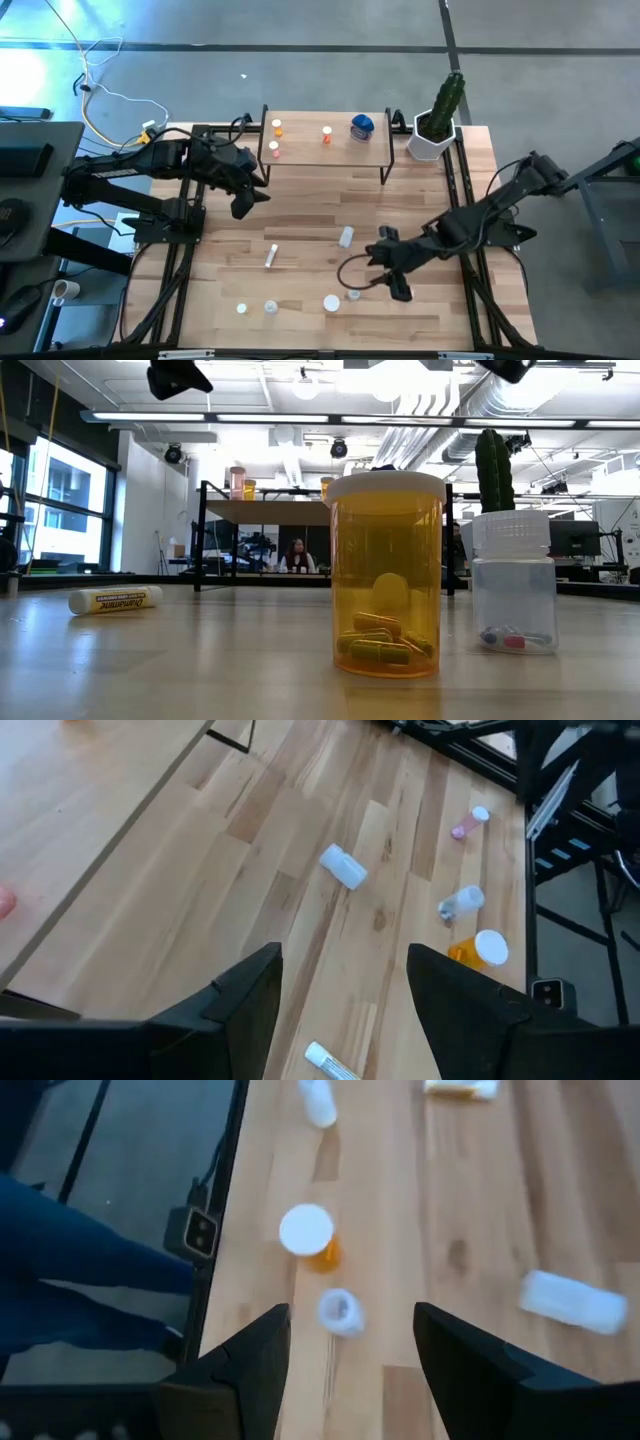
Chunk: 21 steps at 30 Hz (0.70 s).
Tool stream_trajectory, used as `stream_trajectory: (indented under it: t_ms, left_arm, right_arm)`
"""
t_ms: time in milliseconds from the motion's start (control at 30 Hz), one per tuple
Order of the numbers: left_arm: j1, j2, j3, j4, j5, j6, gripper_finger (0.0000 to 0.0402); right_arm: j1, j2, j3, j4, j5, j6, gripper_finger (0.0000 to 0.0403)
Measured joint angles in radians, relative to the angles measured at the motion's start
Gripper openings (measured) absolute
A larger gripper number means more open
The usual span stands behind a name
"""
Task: Pick and place medicine bottles onto shelf by color
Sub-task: Put the bottom right transparent pill bottle on the shelf
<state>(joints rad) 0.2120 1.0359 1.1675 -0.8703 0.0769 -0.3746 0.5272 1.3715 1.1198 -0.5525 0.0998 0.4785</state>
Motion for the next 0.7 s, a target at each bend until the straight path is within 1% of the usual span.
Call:
stream_trajectory:
  t_ms: [100, 333, 533, 700]
  left_arm:
    - [-0.008, 0.000, 0.000, 0.000, -0.002, -0.025, 0.0207]
    - [-0.012, 0.000, 0.000, 0.000, -0.003, -0.067, 0.0207]
    - [-0.012, 0.000, 0.000, 0.000, -0.003, -0.071, 0.0207]
    - [-0.012, 0.000, 0.000, 0.000, -0.002, -0.071, 0.0207]
  right_arm:
    - [0.020, 0.013, -0.042, 0.097, 0.000, -0.013, 0.0204]
    - [0.031, 0.075, -0.103, 0.275, 0.001, -0.121, 0.0204]
    - [0.031, 0.170, -0.106, 0.352, 0.002, -0.179, 0.0204]
    - [0.031, 0.245, -0.106, 0.380, 0.002, -0.196, 0.0204]
